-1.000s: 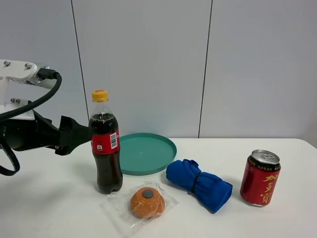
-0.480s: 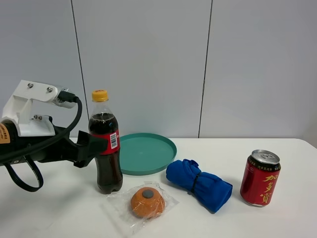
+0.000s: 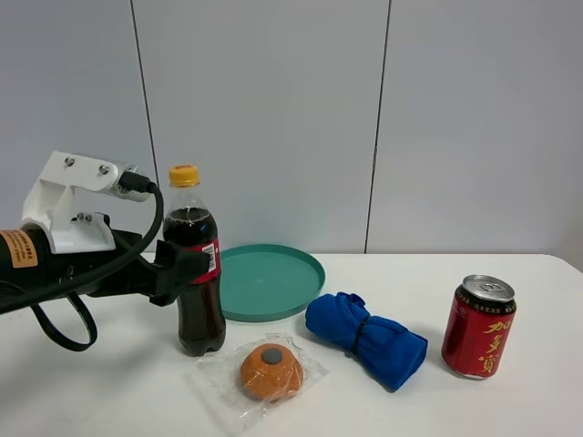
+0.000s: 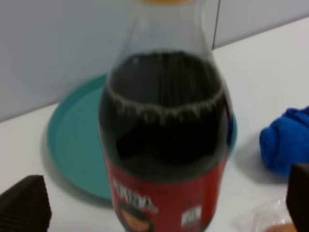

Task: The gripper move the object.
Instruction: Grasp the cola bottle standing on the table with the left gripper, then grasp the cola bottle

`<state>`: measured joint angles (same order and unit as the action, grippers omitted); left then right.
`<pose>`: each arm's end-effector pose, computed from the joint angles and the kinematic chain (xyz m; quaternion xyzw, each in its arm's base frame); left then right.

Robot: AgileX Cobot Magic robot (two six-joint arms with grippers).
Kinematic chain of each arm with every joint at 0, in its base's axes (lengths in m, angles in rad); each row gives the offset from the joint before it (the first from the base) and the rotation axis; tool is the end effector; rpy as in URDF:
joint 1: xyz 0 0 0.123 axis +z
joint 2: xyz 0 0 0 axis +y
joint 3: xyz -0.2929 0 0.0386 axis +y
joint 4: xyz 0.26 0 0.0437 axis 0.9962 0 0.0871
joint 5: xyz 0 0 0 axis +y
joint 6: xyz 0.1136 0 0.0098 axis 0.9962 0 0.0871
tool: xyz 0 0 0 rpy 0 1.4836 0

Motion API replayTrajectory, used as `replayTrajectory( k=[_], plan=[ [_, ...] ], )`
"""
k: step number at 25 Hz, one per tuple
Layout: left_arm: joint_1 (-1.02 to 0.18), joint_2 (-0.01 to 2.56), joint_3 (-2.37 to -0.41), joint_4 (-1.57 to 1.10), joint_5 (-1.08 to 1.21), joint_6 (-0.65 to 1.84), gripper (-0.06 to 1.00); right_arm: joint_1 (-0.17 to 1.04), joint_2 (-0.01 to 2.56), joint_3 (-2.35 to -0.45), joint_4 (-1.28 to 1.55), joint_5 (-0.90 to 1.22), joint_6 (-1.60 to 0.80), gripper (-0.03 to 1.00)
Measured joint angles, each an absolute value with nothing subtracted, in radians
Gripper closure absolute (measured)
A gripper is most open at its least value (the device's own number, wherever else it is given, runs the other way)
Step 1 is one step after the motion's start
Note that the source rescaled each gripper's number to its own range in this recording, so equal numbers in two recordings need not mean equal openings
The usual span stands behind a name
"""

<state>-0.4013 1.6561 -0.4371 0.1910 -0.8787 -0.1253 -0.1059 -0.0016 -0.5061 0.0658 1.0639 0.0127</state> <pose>0.2724 -0.1337 0.1532 0.2005 0.7668 -0.1787 0.5830 0.0151 0.0050 0.2742 0.0490 0.8502 0.0085 0.5241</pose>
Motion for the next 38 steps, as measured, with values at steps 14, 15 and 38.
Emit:
replayTrajectory(
  k=[14, 15, 38],
  plan=[
    [-0.401, 1.773, -0.584, 0.248, -0.879, -0.135, -0.06, -0.106, -0.002, -0.506, 0.066, 1.064, 0.013, -0.03],
    [-0.401, 1.782, -0.597, 0.248, -0.879, -0.137, -0.06, -0.106, -0.002, -0.506, 0.066, 1.064, 0.013, -0.03],
    [-0.401, 1.845, -0.652, 0.263, -0.879, -0.154, 0.9, -0.106, -0.002, -0.506, 0.066, 1.064, 0.013, -0.03]
  ],
)
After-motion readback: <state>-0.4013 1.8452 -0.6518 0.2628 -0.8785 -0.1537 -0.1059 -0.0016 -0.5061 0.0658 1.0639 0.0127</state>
